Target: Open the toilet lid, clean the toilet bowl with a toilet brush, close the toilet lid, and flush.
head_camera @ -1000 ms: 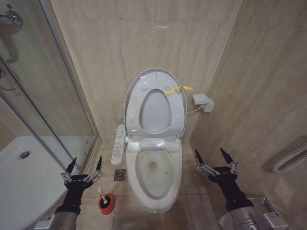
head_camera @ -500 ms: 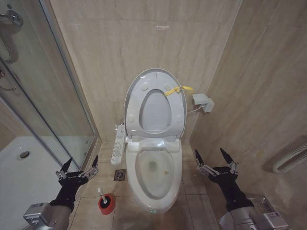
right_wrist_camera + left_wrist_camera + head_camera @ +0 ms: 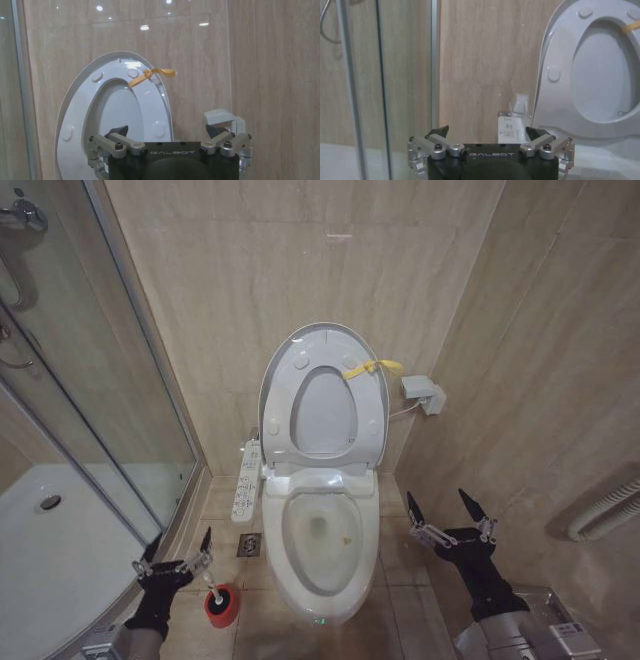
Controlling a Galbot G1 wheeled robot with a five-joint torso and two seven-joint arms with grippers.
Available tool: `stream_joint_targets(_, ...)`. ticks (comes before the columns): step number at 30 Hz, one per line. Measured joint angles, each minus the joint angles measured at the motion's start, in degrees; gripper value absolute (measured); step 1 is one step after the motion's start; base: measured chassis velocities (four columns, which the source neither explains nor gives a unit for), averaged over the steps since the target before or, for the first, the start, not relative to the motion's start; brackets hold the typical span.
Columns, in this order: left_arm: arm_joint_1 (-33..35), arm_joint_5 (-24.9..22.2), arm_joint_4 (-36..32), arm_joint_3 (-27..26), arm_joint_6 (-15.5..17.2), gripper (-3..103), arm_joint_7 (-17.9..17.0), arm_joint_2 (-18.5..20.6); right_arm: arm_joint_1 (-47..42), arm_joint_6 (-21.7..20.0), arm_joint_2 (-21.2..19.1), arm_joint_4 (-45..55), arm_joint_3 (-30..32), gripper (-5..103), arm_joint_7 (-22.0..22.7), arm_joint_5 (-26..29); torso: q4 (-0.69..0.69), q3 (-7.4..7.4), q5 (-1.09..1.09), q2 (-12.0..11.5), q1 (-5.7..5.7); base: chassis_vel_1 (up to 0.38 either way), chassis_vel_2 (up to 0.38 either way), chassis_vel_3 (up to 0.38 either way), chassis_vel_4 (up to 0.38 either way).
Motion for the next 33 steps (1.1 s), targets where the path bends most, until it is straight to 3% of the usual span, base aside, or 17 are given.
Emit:
stream_joint_targets(2, 1.1, 3.4, 3.7, 1.2, -4.1, 100, 0.0, -0.8, 0.0, 0.0, 0.0, 0.0, 0.0, 100, 0.0, 0.0, -0.03, 0.00, -0.04, 0.0, 0.00, 0.000, 0.000, 0.000, 0.000)
stream_joint_targets(3, 1.1, 3.4, 3.7, 1.2, -4.1, 100, 0.0, -0.8, 0.0, 0.0, 0.0, 0.0, 0.0, 100, 0.0, 0.0, -0.03, 0.00, -0.04, 0.0, 0.00, 0.000, 0.000, 0.000, 0.000)
stream_joint_targets(5, 2.1, 7.9, 9.0, 2.4, -9.8, 100, 0.0, -1.8, 0.0, 0.0, 0.0, 0.0, 0.0, 100, 0.0, 0.0, 0.00, 0.00, -0.04, 0.0, 0.00, 0.000, 0.000, 0.000, 0.000)
stream_joint_targets(10, 2.5, 9.4, 14.2, 3.3, -14.2, 100, 0.2, -2.7, 0.0, 0.0, 0.0, 0.0, 0.0, 100, 0.0, 0.0, -0.01, 0.00, -0.04, 0.0, 0.00, 0.000, 0.000, 0.000, 0.000)
stream_joint_targets(16, 0.2, 7.7, 21.1, 2.7, -18.3, 100, 3.1, -2.5, 0.0, 0.0, 0.0, 0.0, 0.0, 100, 0.0, 0.0, -0.02, 0.00, -0.04, 0.0, 0.00, 0.000, 0.000, 0.000, 0.000)
stream_joint_targets(22, -1.9, 6.0, 27.3, 3.4, -20.2, 102, 3.3, -2.6, 0.0, 0.0, 0.0, 0.0, 0.0, 100, 0.0, 0.0, -0.01, 0.00, -0.04, 0.0, 0.00, 0.000, 0.000, 0.000, 0.000)
stream_joint_targets(26, -5.2, 4.2, 35.9, 3.4, -23.7, 102, 2.0, -2.2, 0.0, 0.0, 0.0, 0.0, 0.0, 100, 0.0, 0.0, -0.01, 0.00, -0.05, 0.0, 0.01, 0.000, 0.000, 0.000, 0.000)
stream_joint_targets(33, -8.3, 2.6, 41.2, 3.2, -23.7, 101, 0.8, -0.6, 0.0, 0.0, 0.0, 0.0, 0.0, 100, 0.0, 0.0, 0.00, 0.00, -0.04, 0.0, 0.01, 0.000, 0.000, 0.000, 0.000)
